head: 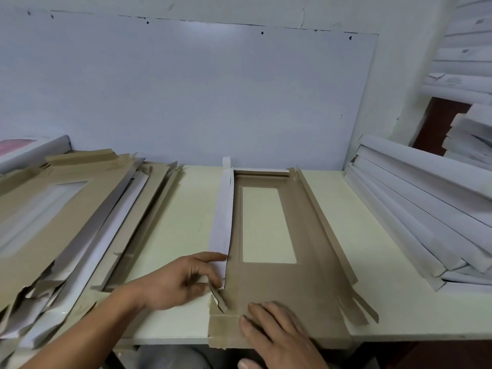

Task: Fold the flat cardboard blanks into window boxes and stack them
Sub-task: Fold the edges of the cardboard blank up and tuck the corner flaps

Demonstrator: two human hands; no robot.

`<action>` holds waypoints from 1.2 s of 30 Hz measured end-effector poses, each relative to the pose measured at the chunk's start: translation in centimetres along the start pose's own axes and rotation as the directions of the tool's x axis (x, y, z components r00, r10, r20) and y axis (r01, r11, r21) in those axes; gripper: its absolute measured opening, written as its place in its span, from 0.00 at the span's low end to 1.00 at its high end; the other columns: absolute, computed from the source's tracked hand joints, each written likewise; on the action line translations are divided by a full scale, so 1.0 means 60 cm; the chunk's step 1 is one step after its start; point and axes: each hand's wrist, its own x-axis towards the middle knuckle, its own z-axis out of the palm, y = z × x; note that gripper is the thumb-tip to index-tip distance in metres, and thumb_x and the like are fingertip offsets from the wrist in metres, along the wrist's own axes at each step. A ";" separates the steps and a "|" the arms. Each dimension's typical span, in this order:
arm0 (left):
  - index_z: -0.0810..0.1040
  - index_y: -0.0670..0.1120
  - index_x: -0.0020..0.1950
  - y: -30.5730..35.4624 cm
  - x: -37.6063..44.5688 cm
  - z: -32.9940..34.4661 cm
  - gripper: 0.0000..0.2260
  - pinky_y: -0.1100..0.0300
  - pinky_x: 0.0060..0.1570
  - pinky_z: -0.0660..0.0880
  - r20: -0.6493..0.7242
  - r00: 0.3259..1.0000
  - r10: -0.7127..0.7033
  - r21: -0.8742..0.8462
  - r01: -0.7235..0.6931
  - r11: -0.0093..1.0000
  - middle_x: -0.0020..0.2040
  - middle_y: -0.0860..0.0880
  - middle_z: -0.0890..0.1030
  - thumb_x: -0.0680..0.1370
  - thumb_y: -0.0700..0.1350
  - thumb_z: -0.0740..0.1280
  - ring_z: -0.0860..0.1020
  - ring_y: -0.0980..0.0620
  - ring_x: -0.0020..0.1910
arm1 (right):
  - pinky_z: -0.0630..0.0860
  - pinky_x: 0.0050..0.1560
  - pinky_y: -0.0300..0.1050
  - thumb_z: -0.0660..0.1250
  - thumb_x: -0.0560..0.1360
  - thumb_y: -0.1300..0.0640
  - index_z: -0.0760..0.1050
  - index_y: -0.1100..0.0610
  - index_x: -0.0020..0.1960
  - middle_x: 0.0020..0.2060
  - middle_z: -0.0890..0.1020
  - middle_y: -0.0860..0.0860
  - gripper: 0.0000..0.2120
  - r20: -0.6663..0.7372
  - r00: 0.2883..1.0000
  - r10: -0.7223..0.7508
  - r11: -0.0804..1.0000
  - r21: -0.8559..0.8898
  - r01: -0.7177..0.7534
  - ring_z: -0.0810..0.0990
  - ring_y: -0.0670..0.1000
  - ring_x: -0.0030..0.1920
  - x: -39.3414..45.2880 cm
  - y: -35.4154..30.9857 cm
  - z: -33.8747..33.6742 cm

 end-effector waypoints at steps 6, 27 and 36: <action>0.85 0.48 0.45 -0.006 0.005 -0.007 0.01 0.59 0.48 0.78 0.010 0.995 -0.102 -0.201 0.102 0.974 0.54 0.57 0.83 0.75 0.43 0.74 0.68 0.60 0.71 | 0.82 0.51 0.45 0.42 0.80 0.34 0.83 0.41 0.57 0.57 0.83 0.44 0.31 0.126 0.992 0.011 0.998 -0.057 -0.004 0.83 0.45 0.55 -0.010 0.005 0.000; 0.71 0.48 0.56 0.032 0.021 0.087 0.09 0.63 0.64 0.63 -0.287 0.958 -0.001 0.503 0.152 0.851 0.68 0.54 0.69 0.83 0.48 0.53 0.68 0.49 0.62 | 0.74 0.54 0.49 0.61 0.79 0.39 0.67 0.49 0.70 0.62 0.78 0.52 0.24 0.230 0.666 0.710 0.639 0.188 -0.746 0.79 0.55 0.58 0.104 0.328 -0.041; 0.69 0.49 0.50 0.046 0.020 0.095 0.23 0.57 0.43 0.66 -0.298 0.953 0.051 0.683 0.176 0.709 0.47 0.53 0.71 0.81 0.57 0.37 0.67 0.48 0.42 | 0.73 0.38 0.47 0.62 0.72 0.66 0.69 0.54 0.55 0.53 0.66 0.50 0.14 0.125 0.828 0.547 0.826 0.077 -0.558 0.74 0.55 0.34 0.095 0.266 -0.031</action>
